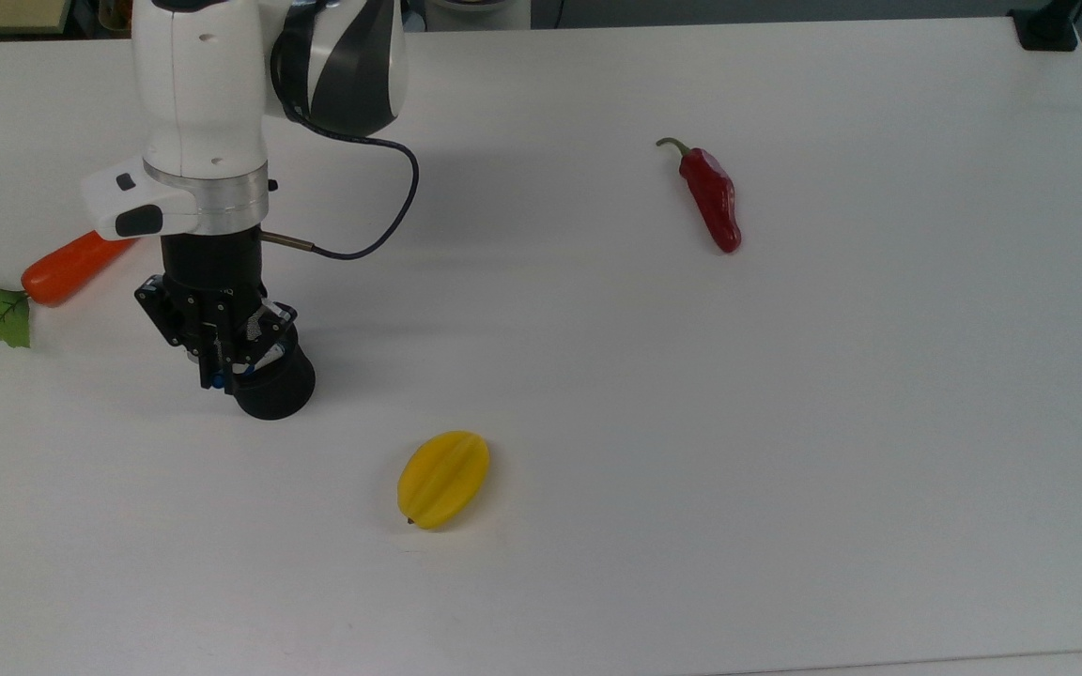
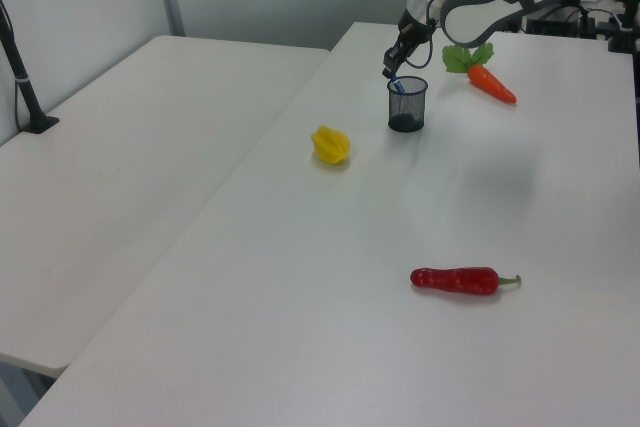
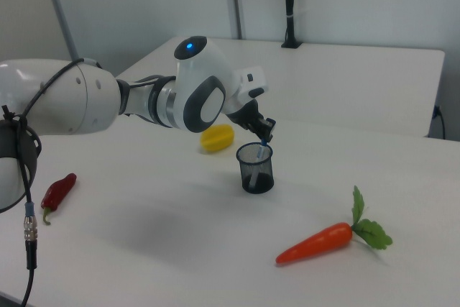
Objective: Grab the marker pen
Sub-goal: 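Lift the marker out of the cup and carry it toward the chili pepper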
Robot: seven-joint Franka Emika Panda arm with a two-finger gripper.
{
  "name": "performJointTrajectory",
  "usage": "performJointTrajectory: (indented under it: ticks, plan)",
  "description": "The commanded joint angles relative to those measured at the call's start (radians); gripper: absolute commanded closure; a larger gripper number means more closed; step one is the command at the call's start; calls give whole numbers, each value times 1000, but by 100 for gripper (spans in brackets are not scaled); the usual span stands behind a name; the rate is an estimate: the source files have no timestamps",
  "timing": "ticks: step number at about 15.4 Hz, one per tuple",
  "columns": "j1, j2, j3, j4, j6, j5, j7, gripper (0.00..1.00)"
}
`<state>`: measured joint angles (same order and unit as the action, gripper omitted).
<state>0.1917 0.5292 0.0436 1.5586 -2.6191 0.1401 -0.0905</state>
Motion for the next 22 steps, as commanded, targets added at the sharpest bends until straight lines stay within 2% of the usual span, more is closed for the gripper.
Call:
performJointTrajectory:
  ticks: [1,13,15,22]
  plan:
    - [-6,-31,-5,11,-7,3,-23,84]
    - [-1,-244,1,12,117,-19,-25,84]
    - [-15,-274,10,12,216,-25,-25,84]
    - [-161,-327,12,18,560,-36,-25,84]
